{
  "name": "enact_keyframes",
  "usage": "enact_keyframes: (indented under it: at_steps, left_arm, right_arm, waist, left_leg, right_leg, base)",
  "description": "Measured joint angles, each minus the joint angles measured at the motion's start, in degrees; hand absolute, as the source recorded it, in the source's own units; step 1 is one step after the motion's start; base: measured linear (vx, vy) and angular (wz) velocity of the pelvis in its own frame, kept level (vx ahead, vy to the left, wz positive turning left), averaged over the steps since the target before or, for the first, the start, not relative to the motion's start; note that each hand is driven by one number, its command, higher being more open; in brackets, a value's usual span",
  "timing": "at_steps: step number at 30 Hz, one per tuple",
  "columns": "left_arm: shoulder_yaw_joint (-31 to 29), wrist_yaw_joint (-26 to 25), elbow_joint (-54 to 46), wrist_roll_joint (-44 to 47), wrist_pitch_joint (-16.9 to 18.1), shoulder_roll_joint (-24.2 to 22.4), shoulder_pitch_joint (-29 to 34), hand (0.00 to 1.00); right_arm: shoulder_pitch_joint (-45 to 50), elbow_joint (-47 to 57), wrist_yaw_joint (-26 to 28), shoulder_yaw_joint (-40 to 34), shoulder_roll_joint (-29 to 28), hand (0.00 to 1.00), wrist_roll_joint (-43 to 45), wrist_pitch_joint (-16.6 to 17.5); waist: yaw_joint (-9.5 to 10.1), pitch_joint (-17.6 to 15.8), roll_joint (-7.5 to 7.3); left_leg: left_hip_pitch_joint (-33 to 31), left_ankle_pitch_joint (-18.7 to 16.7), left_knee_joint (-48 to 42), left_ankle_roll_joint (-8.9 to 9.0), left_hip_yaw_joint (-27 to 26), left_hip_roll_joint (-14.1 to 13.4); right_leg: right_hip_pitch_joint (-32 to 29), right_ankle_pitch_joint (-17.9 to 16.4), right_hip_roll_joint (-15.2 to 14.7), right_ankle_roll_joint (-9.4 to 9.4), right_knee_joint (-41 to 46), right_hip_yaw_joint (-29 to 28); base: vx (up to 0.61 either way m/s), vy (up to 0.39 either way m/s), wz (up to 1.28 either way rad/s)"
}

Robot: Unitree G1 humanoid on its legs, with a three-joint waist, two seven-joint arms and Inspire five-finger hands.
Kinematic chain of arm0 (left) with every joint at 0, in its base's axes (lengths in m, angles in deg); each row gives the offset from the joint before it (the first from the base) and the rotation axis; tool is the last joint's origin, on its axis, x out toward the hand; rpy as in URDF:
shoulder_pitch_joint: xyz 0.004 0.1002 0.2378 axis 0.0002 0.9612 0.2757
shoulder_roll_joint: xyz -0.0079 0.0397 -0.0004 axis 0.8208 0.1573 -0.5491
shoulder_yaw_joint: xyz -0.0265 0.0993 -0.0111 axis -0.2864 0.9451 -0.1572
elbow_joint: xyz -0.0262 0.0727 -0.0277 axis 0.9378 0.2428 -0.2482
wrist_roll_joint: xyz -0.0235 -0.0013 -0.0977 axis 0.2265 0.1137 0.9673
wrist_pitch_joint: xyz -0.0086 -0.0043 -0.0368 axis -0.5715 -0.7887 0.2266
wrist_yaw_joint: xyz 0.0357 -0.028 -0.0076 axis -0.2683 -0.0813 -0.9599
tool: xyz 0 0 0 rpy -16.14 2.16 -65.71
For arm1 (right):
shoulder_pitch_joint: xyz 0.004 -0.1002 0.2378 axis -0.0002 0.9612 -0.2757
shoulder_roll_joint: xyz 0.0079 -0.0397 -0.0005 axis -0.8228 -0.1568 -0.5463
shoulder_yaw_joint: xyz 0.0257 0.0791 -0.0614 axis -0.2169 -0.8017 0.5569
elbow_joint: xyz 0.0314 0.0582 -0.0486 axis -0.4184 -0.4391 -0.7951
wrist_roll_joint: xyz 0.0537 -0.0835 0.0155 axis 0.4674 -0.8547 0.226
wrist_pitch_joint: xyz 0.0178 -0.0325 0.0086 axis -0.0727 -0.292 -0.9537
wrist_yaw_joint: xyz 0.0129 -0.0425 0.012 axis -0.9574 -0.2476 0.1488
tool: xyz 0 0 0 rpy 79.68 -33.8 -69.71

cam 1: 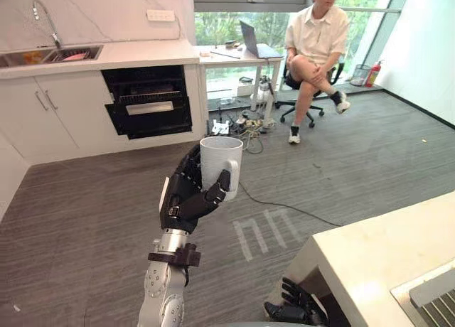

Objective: Walk over to the sink, pick up the cup, carry it to the dishwasher, place the cup inside the dishwasher, then close the dishwasher door

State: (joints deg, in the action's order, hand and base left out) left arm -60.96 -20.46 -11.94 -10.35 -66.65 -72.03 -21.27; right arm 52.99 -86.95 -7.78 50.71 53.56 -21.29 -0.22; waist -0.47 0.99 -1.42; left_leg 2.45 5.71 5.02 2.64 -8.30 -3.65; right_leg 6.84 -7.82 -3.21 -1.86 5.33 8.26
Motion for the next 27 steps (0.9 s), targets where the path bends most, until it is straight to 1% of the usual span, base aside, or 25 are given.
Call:
enact_keyframes:
  at_steps: [1, 3, 5, 7, 8, 9, 10, 11, 13, 14, 15, 17, 18, 19, 20, 21, 22, 23, 24, 25, 26, 27]
  left_arm:
    - [-0.1, 0.0, 0.5, 0.0, 0.0, 0.4, 0.1, 0.30]
    - [-1.6, -0.1, 2.2, 0.0, -0.5, 1.8, 0.7, 0.30]
    - [-3.3, 0.0, 2.2, 0.1, -0.8, 2.2, 1.5, 0.30]
    - [-4.7, 0.7, 2.1, 0.2, -1.1, 2.1, 1.8, 0.30]
    - [-4.4, 1.8, 1.7, 0.2, -1.1, 1.6, 1.6, 0.30]
    - [-4.2, 2.4, 1.5, 0.2, -1.1, 1.6, 1.7, 0.30]
    - [-4.2, 3.6, 1.4, 0.2, -1.1, 1.6, 1.8, 0.30]
    - [-4.7, 3.7, 1.4, 0.4, -0.8, 1.9, 2.7, 0.30]
    - [-5.6, 3.7, 1.5, 1.2, -0.8, 2.3, 3.4, 0.30]
    - [-6.1, 3.6, 1.5, 1.5, -0.8, 2.1, 3.9, 0.30]
    - [-6.1, 3.6, 1.5, 1.7, -0.8, 2.0, 4.0, 0.30]
    - [-5.5, 3.6, 1.4, 1.9, -0.8, 1.6, 4.1, 0.30]
    - [-4.9, 3.6, 1.3, 1.8, -0.7, 1.7, 4.0, 0.30]
    - [-3.8, 3.6, 1.1, 1.8, -0.7, 1.8, 4.0, 0.30]
    - [-2.9, 3.6, 1.0, 1.8, -0.7, 1.6, 4.3, 0.30]
    - [-2.5, 3.4, 0.7, 1.8, -0.7, 1.2, 4.9, 0.30]
    - [-2.2, 3.3, 0.6, 1.8, -0.7, 1.3, 5.3, 0.30]
    - [-1.9, 3.2, 0.5, 1.9, -0.6, 1.6, 5.6, 0.30]
    - [-1.8, 3.2, -0.4, 1.9, -0.6, 1.8, 5.7, 0.30]
    - [-1.7, 3.1, -1.1, 1.8, -0.6, 1.8, 5.7, 0.30]
    - [-1.3, 2.6, -2.9, 1.9, -0.4, 1.8, 5.7, 0.30]
    - [-1.1, 2.3, -4.3, 1.8, -0.1, 1.9, 5.6, 0.30]
  right_arm:
    - [-0.6, -0.1, 0.0, -0.5, 0.0, 0.90, 0.0, 0.0]
    - [-1.7, -0.3, -0.3, -1.6, -0.1, 0.90, 0.6, -0.1]
    - [-1.5, -0.6, -0.4, -2.9, -0.4, 0.90, 1.0, -0.1]
    - [-1.3, -1.6, -0.4, -4.1, -0.2, 0.90, 1.0, -0.1]
    - [-1.5, -2.6, -0.5, -5.1, 0.3, 0.90, 1.1, 0.1]
    - [-1.5, -3.1, -0.6, -5.4, 0.7, 0.90, 1.1, 0.1]
    - [-1.7, -4.3, -0.8, -5.9, 1.6, 0.90, 1.1, 0.0]
    - [-2.2, -4.8, -1.0, -5.8, 1.6, 0.90, 1.1, 0.1]
    - [-3.2, -4.8, -0.8, -5.8, 1.2, 0.90, 1.1, 0.7]
    - [-4.0, -4.8, -0.6, -5.8, 1.3, 0.90, 1.0, 1.2]
    - [-4.4, -4.8, -0.4, -5.8, 1.3, 0.90, 1.0, 1.3]
    - [-5.3, -4.7, -0.2, -5.8, 1.4, 0.90, 1.0, 1.3]
    - [-5.2, -4.6, -0.1, -5.8, 1.4, 0.90, 1.0, 1.4]
    - [-4.8, -4.5, -0.2, -5.7, 1.3, 0.90, 1.0, 1.4]
    - [-4.2, -4.4, -0.4, -5.6, 1.4, 0.90, 0.9, 1.4]
    - [-3.7, -4.4, -0.7, -5.0, 1.5, 0.90, 0.9, 1.4]
    - [-3.3, -4.0, -0.8, -4.5, 1.3, 0.90, 0.8, 1.4]
    - [-1.8, -2.1, -1.0, -3.7, 0.9, 0.90, 1.0, 1.5]
    - [-0.4, 0.5, -1.1, -2.6, 0.9, 0.90, 0.9, 2.2]
    - [0.1, 1.9, -1.1, -2.2, 0.8, 0.90, 0.9, 2.4]
    - [0.5, 4.4, -0.9, -1.7, 0.5, 0.90, 0.9, 2.8]
    - [0.3, 6.1, -0.7, -0.9, 0.4, 0.90, 0.9, 3.0]
  waist:
    - [0.01, -0.2, 0.05]
    - [0.91, -0.8, 0.13]
    - [1.25, -1.6, -0.06]
    - [0.64, -1.8, -0.88]
    - [0.51, -1.9, -0.74]
    - [0.60, -1.9, -0.52]
    - [1.15, -2.3, -0.21]
    - [1.67, -2.6, -0.26]
    - [1.79, -3.5, -0.34]
    - [1.78, -3.9, -0.29]
    - [1.78, -4.2, -0.20]
    - [1.60, -5.5, 0.32]
    - [1.27, -6.0, 0.20]
    - [0.84, -6.7, -0.43]
    - [0.88, -7.2, -0.79]
    - [0.93, -7.6, -0.81]
    - [0.89, -7.9, -0.69]
    - [0.79, -8.2, -0.35]
    - [0.50, -8.3, -0.39]
    - [0.57, -8.5, -0.45]
    - [0.69, -8.9, -0.26]
    - [0.58, -8.7, -0.37]
  left_leg:
    - [-0.1, 0.3, 0.0, -0.18, 0.8, 0.3]
    - [-0.2, 0.9, 0.3, -0.51, 3.0, 1.1]
    - [-0.5, 0.4, 0.3, -1.09, 4.1, 1.8]
    - [-2.3, 0.2, -0.2, -1.92, -1.1, 1.8]
    - [-4.5, -0.9, -3.6, -3.29, -6.0, 1.4]
    - [-5.2, -0.9, -4.7, -3.38, -8.4, 0.9]
    - [-5.5, -0.6, -5.6, -3.56, -9.5, 1.1]
    - [-4.8, -0.7, -5.1, -4.18, -8.9, 2.3]
    - [-4.2, -1.4, -4.5, -4.84, -8.4, 3.7]
    - [-4.4, -2.4, -4.8, -5.75, -8.3, 4.6]
    - [-4.5, -2.9, -5.2, -6.00, -8.2, 4.9]
    - [-4.0, -4.4, -6.5, -6.87, -7.5, 5.6]
    - [-3.7, -4.6, -6.9, -7.25, -6.6, 6.2]
    - [-3.0, -4.9, -6.7, -7.49, -6.2, 7.4]
    - [-2.2, -5.5, -7.2, -8.18, -6.0, 8.3]
    - [-1.8, -6.2, -8.1, -9.19, -5.3, 8.8]
    - [-1.6, -6.7, -8.9, -9.61, -4.6, 8.9]
    - [-1.7, -7.6, -10.3, -9.80, -2.9, 8.8]
    - [-1.9, -7.8, -10.7, -10.04, -1.0, 9.0]
    - [-1.9, -7.8, -10.7, -10.07, -0.4, 9.0]
    - [-1.9, -7.9, -10.1, -10.09, 0.8, 9.0]
    - [-1.6, -8.0, -8.7, -9.88, 1.8, 8.8]
  right_leg:
    - [0.0, -0.3, -0.3, -0.12, 0.5, 0.9]
    - [0.3, -1.6, -1.1, -0.21, 2.2, 3.2]
    - [0.5, -2.5, -1.9, -0.35, 3.1, 5.4]
    - [0.5, -2.5, -3.5, -1.01, 2.2, 9.9]
    - [0.5, -2.0, -4.7, -1.77, 1.7, 12.6]
    - [0.6, -1.9, -5.0, -2.16, 1.8, 13.9]
    - [1.5, -1.9, -6.0, -2.78, 2.3, 15.4]
    - [2.0, -1.9, -7.0, -2.81, 2.7, 15.3]
    - [2.1, -2.0, -8.0, -2.90, 3.8, 14.5]
    - [1.8, -2.0, -9.0, -2.93, 5.0, 13.3]
    - [1.7, -2.0, -9.5, -2.94, 5.9, 13.1]
    - [-1.0, -2.0, -11.7, -2.93, 15.4, 11.9]
    - [-2.9, -1.5, -13.3, -3.24, 21.5, 11.5]
    - [-6.2, 0.0, -15.8, -2.54, 29.8, 10.1]
    - [-8.9, 2.2, -17.5, -0.74, 36.5, 7.9]
    - [-10.7, 3.5, -17.5, -0.43, 40.6, 5.2]
    - [-11.5, 2.7, -16.7, -1.25, 43.0, 3.5]
    - [-12.8, -0.2, -14.3, -2.82, 46.1, 1.6]
    - [-14.2, -3.0, -12.0, -4.00, 47.0, 1.5]
    - [-15.0, -4.3, -11.1, -4.39, 47.0, 1.9]
    - [-17.0, -5.9, -9.1, -4.11, 46.2, 3.2]
    - [-18.7, -6.7, -7.0, -3.58, 43.4, 4.5]
  base:
    - [-0.06, -0.010, 0.76]
    - [-0.09, -0.003, 0.60]
    - [-0.12, 0.007, 0.61]
    - [-0.09, 0.071, 1.10]
    - [0.00, 0.114, 1.16]
    - [0.07, 0.134, 1.12]
    - [0.08, 0.146, 0.70]
    - [0.08, 0.150, 0.52]
    - [0.04, 0.171, 0.22]
    - [0.04, 0.181, 0.18]
    - [0.01, 0.187, 0.15]
    - [-0.03, 0.185, 0.29]
    - [-0.01, 0.172, 0.63]
    - [0.06, 0.150, 0.79]
    - [0.12, 0.155, 0.71]
    - [0.12, 0.109, 0.48]
    - [0.11, 0.078, 0.50]
    - [0.10, 0.057, 0.70]
    - [0.10, 0.047, 0.75]
    - [0.09, 0.039, 0.66]
    - [0.09, 0.028, 0.49]
    - [0.10, 0.015, 0.44]
